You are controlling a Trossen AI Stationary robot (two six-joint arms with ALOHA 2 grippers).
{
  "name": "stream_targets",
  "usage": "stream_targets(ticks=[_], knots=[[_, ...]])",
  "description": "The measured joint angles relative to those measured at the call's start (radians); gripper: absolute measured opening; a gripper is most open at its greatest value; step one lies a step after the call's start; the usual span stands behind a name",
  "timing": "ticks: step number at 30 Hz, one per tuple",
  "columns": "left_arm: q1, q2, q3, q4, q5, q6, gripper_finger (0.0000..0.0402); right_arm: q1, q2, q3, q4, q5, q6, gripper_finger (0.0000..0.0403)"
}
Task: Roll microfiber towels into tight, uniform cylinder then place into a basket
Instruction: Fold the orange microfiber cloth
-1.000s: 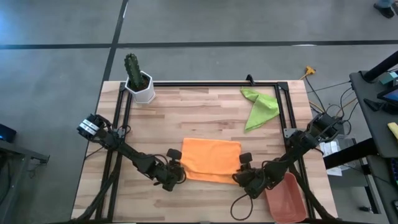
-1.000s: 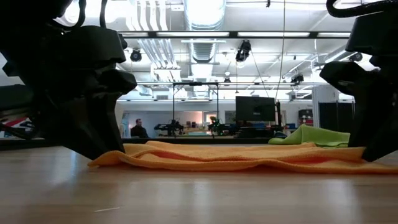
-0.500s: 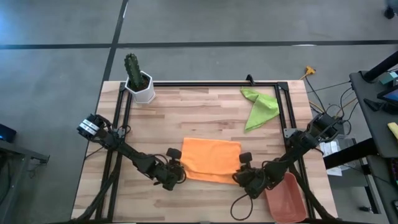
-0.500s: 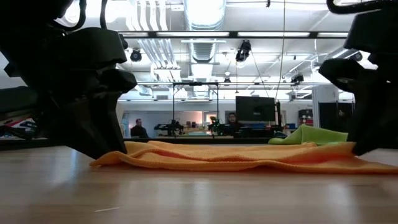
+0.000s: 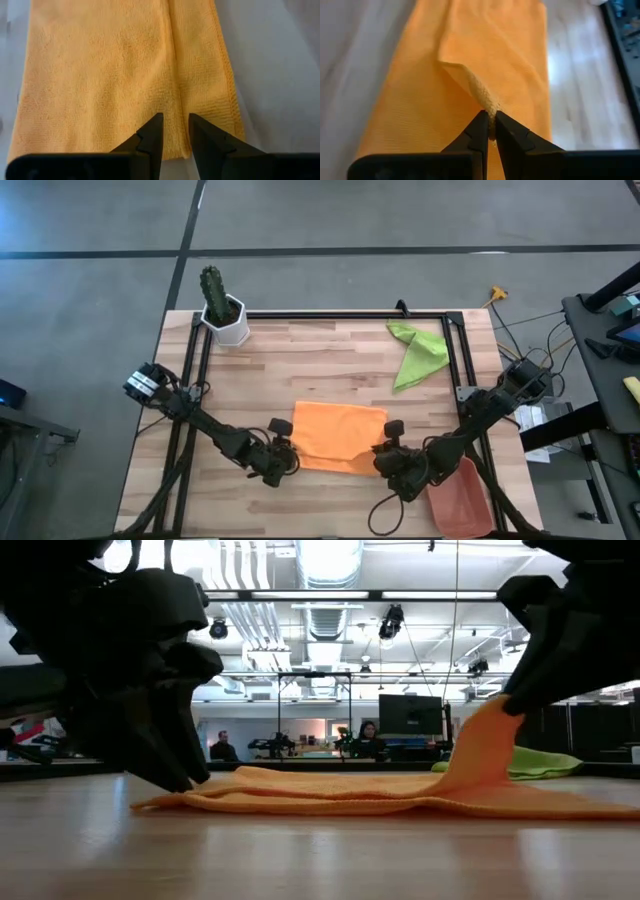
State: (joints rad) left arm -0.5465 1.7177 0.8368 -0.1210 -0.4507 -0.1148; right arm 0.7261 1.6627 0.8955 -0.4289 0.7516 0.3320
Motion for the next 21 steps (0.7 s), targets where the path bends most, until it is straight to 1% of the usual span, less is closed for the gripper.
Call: stream_targets(ticks=[9,16,21], knots=[[0.006,0.000,0.023,0.001,-0.006,0.019,0.0077,0.000,0.000,0.000,-0.085,0.164,0.144,0.0027],[0.011,0.000,0.029,0.007,-0.010,0.025,0.0077,-0.014,0.000,0.000,-0.103,0.190,0.200,0.0027],[0.011,0.000,0.029,0.007,-0.010,0.024,0.0077,-0.025,0.000,0.000,-0.177,0.248,0.307,0.0027]])
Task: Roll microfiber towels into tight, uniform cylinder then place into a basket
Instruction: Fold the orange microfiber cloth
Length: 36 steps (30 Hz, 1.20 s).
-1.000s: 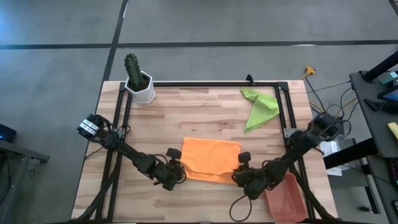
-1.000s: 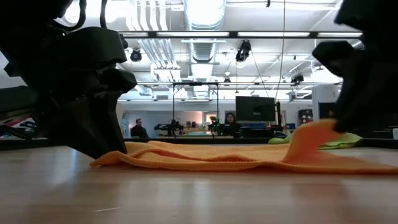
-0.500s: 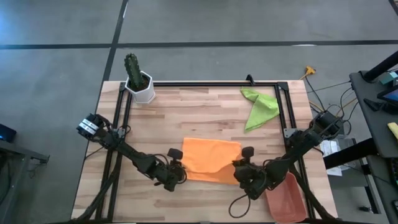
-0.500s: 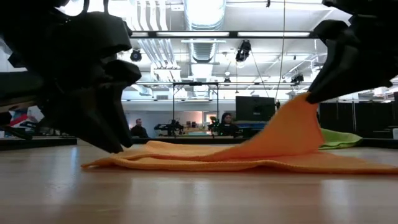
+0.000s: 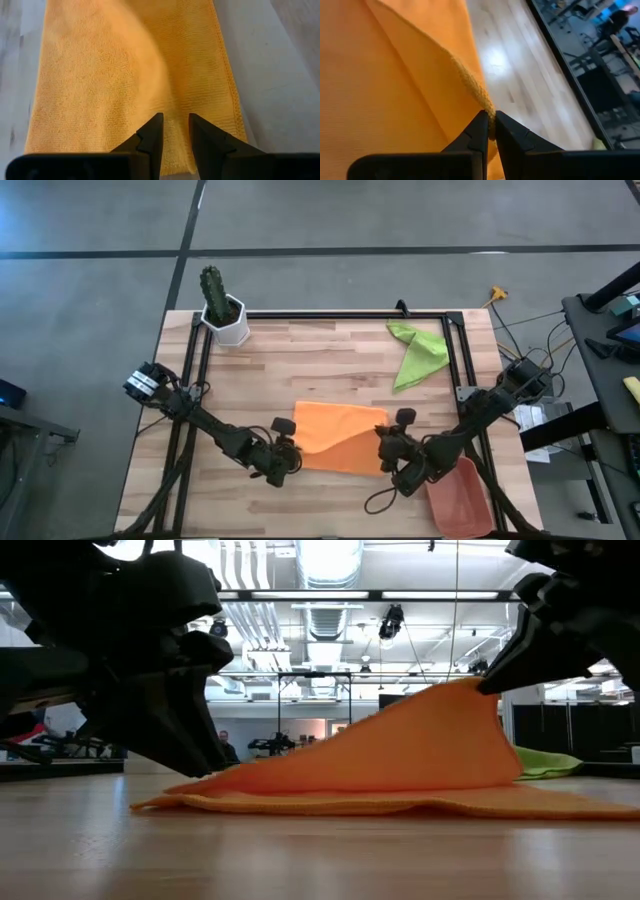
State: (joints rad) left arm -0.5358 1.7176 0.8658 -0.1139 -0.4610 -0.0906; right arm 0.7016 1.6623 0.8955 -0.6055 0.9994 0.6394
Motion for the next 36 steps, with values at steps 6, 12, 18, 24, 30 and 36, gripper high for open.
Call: stream_targets(ticks=[6,12,18,24,30,36], knots=[[0.002,0.000,0.000,0.000,-0.007,-0.001,0.0077,-0.004,0.000,0.000,-0.034,0.003,0.041,0.0027],[0.010,0.000,0.000,0.000,-0.045,-0.006,0.0081,-0.004,0.000,-0.001,-0.034,-0.004,0.042,0.0027],[0.013,0.009,-0.001,0.000,-0.044,-0.035,0.0125,-0.004,0.000,-0.001,-0.034,-0.005,0.042,0.0027],[0.013,0.023,0.018,0.002,-0.028,-0.088,0.0167,-0.004,0.000,-0.001,-0.035,-0.008,0.045,0.0027],[0.013,0.023,0.034,0.071,-0.028,-0.088,0.0178,-0.004,0.000,-0.001,-0.035,-0.008,0.049,0.0027],[0.019,0.055,0.032,0.082,-0.056,-0.088,0.0178,-0.004,0.000,-0.001,-0.035,-0.008,0.049,0.0027]])
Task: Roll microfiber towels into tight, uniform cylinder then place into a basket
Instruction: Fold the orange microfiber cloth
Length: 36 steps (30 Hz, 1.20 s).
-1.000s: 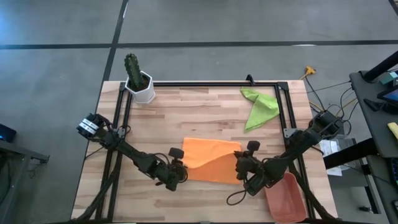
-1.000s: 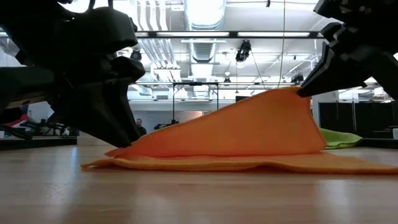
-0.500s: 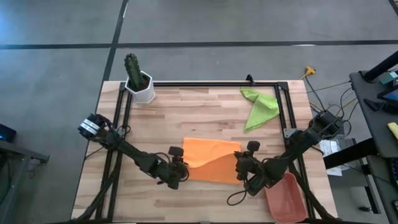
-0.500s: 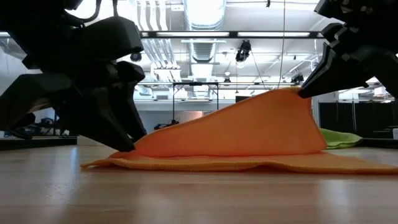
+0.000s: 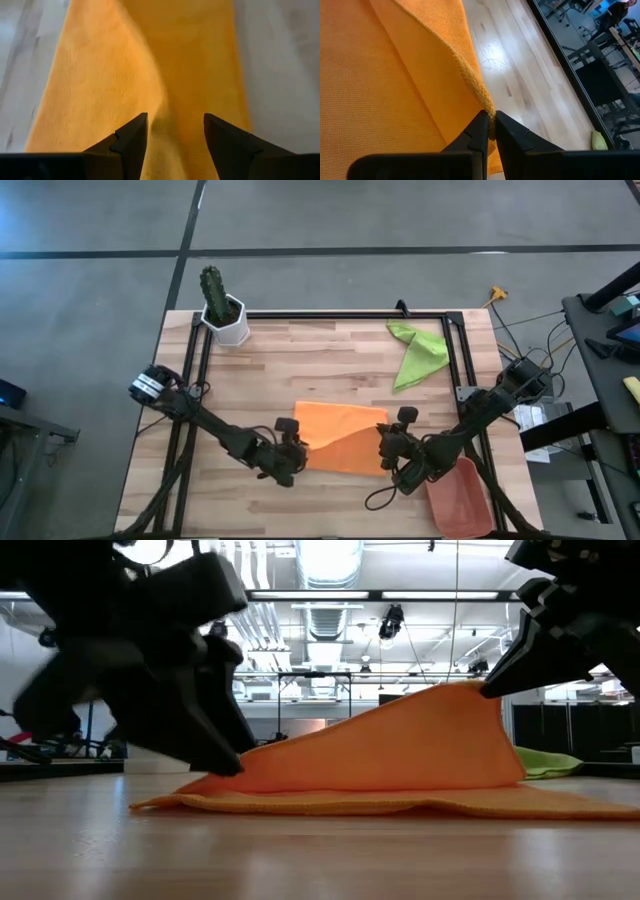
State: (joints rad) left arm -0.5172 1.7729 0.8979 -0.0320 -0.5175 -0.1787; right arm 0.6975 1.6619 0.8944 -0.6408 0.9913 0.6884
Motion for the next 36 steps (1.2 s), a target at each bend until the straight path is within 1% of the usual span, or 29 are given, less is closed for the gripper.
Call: stream_targets(ticks=[4,7,13,16,19,23,27,36], knots=[[0.004,0.054,0.013,-0.001,-0.047,0.001,0.0178,0.000,0.000,-0.001,-0.002,0.000,0.000,0.0027],[0.006,0.074,0.032,-0.014,-0.062,0.002,0.0178,0.000,0.000,-0.001,-0.005,-0.004,0.001,0.0027],[0.005,0.048,0.071,-0.125,-0.070,0.001,0.0178,0.000,0.000,-0.001,-0.011,-0.024,0.006,0.0027],[0.005,0.024,0.075,-0.144,-0.086,0.000,0.0178,0.000,0.000,-0.001,-0.014,-0.028,0.008,0.0027],[0.005,0.024,0.070,-0.154,-0.130,0.000,0.0178,0.000,0.000,-0.001,-0.014,-0.029,0.008,0.0027],[0.005,0.029,0.067,-0.191,-0.144,-0.015,0.0177,0.000,0.000,-0.001,-0.014,-0.030,0.008,0.0027],[0.002,0.029,0.069,-0.227,-0.147,-0.026,0.0161,0.000,0.000,-0.001,-0.014,-0.030,0.008,0.0027],[-0.004,0.027,0.075,-0.241,-0.138,-0.027,0.0103,0.000,0.000,-0.001,-0.014,-0.049,0.008,0.0027]])
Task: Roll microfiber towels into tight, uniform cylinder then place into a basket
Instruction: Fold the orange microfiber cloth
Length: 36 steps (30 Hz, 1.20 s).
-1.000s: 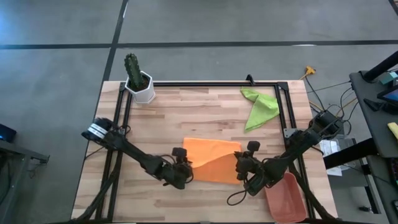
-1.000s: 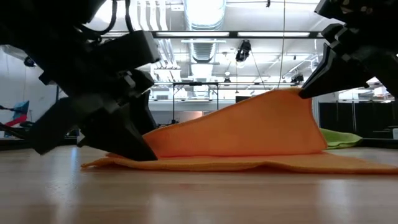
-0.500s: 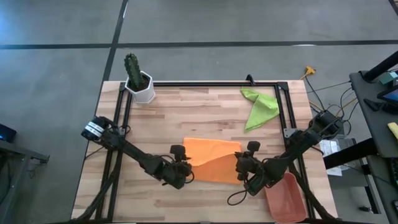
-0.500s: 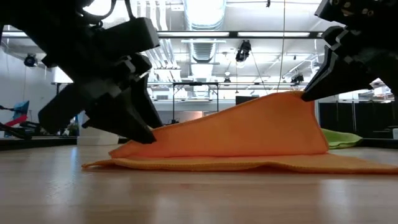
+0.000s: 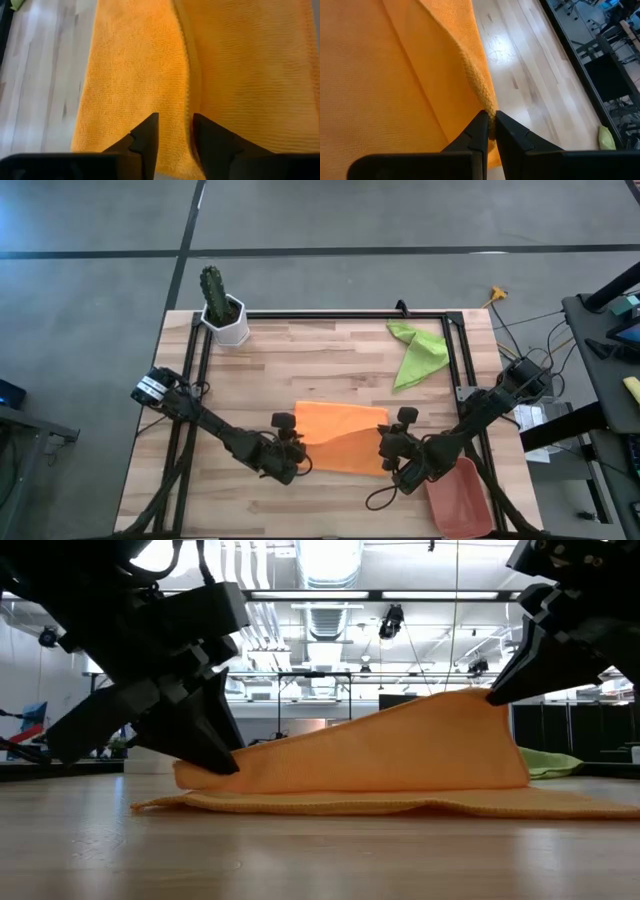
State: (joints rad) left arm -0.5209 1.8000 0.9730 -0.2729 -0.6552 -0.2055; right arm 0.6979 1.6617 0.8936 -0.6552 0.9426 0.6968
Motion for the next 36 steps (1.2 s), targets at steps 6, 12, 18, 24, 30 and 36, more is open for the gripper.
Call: stream_targets(ticks=[6,12,18,24,30,36], knots=[[0.000,-0.001,0.000,-0.008,0.028,0.000,0.0072,0.000,0.000,-0.001,0.000,0.000,0.000,0.0027],[-0.002,-0.002,0.005,-0.026,0.032,0.001,0.0036,0.000,0.000,-0.001,-0.001,-0.005,-0.010,0.0027],[-0.002,-0.003,0.056,-0.116,0.025,-0.003,0.0003,0.009,0.000,-0.002,-0.006,-0.009,-0.023,0.0027],[-0.003,-0.003,0.130,-0.219,0.007,-0.024,0.0001,0.030,0.000,0.020,-0.067,-0.011,-0.002,0.0027],[-0.011,-0.004,0.162,-0.255,0.002,-0.025,0.0000,0.044,0.000,0.063,-0.108,-0.012,-0.001,0.0027],[-0.030,-0.004,0.165,-0.295,0.005,-0.067,0.0000,0.058,0.000,0.101,-0.178,-0.120,0.003,0.0027]])
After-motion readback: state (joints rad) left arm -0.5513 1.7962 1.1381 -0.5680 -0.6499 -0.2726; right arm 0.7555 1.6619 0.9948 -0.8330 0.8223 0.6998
